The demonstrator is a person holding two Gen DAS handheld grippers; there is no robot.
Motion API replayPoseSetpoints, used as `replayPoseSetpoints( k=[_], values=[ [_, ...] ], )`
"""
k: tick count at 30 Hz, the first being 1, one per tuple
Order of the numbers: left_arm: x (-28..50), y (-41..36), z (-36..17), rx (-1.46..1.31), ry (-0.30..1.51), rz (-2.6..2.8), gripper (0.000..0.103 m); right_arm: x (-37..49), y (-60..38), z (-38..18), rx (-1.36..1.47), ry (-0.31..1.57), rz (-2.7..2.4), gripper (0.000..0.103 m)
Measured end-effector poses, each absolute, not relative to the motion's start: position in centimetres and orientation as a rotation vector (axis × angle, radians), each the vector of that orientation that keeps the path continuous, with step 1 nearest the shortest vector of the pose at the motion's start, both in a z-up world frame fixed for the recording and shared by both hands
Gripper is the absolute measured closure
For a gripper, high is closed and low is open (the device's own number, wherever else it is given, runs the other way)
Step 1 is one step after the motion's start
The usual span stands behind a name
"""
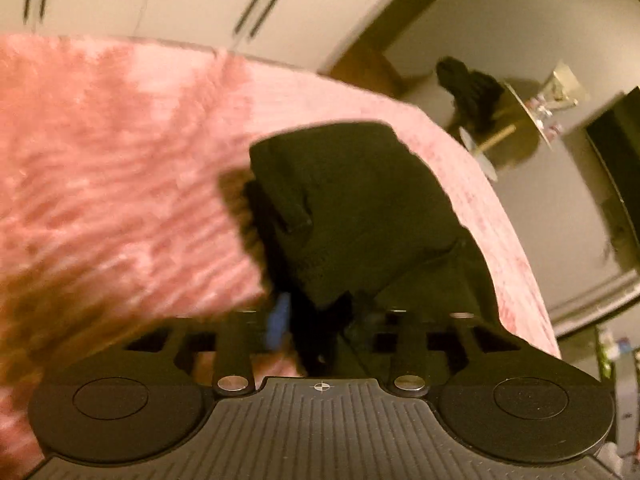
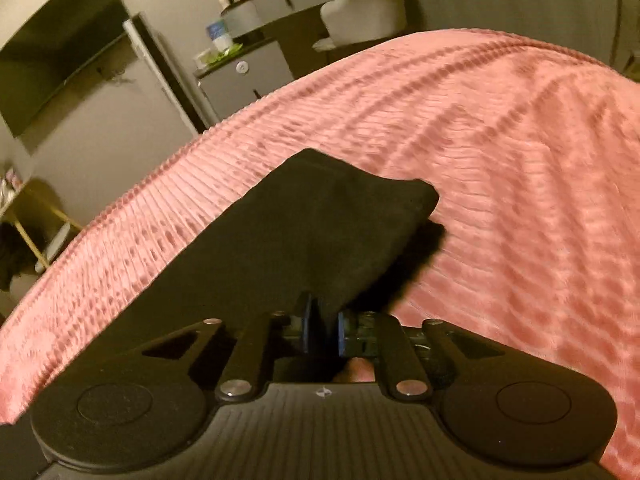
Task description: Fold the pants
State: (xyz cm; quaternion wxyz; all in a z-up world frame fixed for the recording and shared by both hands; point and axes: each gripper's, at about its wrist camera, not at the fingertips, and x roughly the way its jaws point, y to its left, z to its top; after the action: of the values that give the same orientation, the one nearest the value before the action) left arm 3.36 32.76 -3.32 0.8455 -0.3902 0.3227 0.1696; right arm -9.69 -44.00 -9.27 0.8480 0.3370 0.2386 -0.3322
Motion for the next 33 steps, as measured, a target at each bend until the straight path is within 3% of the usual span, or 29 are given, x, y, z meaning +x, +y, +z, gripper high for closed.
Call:
replayPoseSetpoints(
  k=[2,4,6,9,10,11,17,19,21,23,25,26,29,31,32,33],
  values=[
    [3.7,31.6,-1.6,-0.757,0.657,0.370,0.048,-10.2,-44.4,-9.2,0.737,0.491,-0.705,0.086],
    [4.4,29.3,0.6,-0.648,0.622,0.341,0.040,-10.8,-44.9,-9.1,0.775,0.467,-0.704,0.085],
    [5.3,26.2,2.2,-0.555,0.589,0.253,0.021,-10.8,-45.3,-9.5,0.835,0.441,-0.694,0.082],
    [7.9,21.2,3.3,-0.465,0.597,0.087,0.011,-10.4,-45.4,-10.3,0.898,0.430,-0.672,0.082],
    [9.0,19.1,3.1,-0.448,0.619,0.036,0.011,-10.1,-45.2,-10.3,0.890,0.435,-0.676,0.085],
    [9.8,17.6,2.8,-0.444,0.643,0.007,0.011,-9.8,-45.0,-10.2,0.872,0.442,-0.681,0.100],
    [13.7,8.6,0.2,-0.403,0.756,-0.146,0.011,-11.6,-43.2,-7.0,0.730,0.256,-0.643,0.100],
    [14.3,6.9,-0.7,-0.350,0.766,-0.156,0.011,-11.9,-43.1,-7.5,0.692,0.284,-0.700,0.095],
    [14.8,6.5,-1.8,-0.310,0.806,-0.109,0.014,-11.8,-43.7,-8.9,0.702,0.411,-0.809,0.076],
    [15.4,7.1,-2.7,-0.316,0.836,-0.059,0.016,-13.0,-43.9,-9.9,0.764,0.415,-0.823,0.076],
    [16.1,7.9,-3.3,-0.313,0.838,-0.024,0.018,-14.6,-43.1,-10.6,0.798,0.362,-0.810,0.070],
    [16.2,8.3,-3.6,-0.295,0.833,-0.002,0.022,-15.0,-42.6,-11.2,0.812,0.357,-0.811,0.064],
    [17.9,8.5,-4.1,-0.238,0.846,0.010,0.040,-15.6,-41.7,-12.3,0.841,0.352,-0.801,0.062],
    [19.3,8.0,-4.6,-0.157,0.858,0.011,0.045,-15.4,-41.9,-12.3,0.850,0.350,-0.794,0.060],
    [19.7,7.7,-4.7,-0.115,0.854,0.029,0.056,-15.3,-41.9,-12.5,0.845,0.355,-0.796,0.060],
    [20.4,7.5,-5.0,-0.083,0.849,0.034,0.058,-15.2,-41.9,-12.5,0.837,0.357,-0.799,0.059]
  ],
)
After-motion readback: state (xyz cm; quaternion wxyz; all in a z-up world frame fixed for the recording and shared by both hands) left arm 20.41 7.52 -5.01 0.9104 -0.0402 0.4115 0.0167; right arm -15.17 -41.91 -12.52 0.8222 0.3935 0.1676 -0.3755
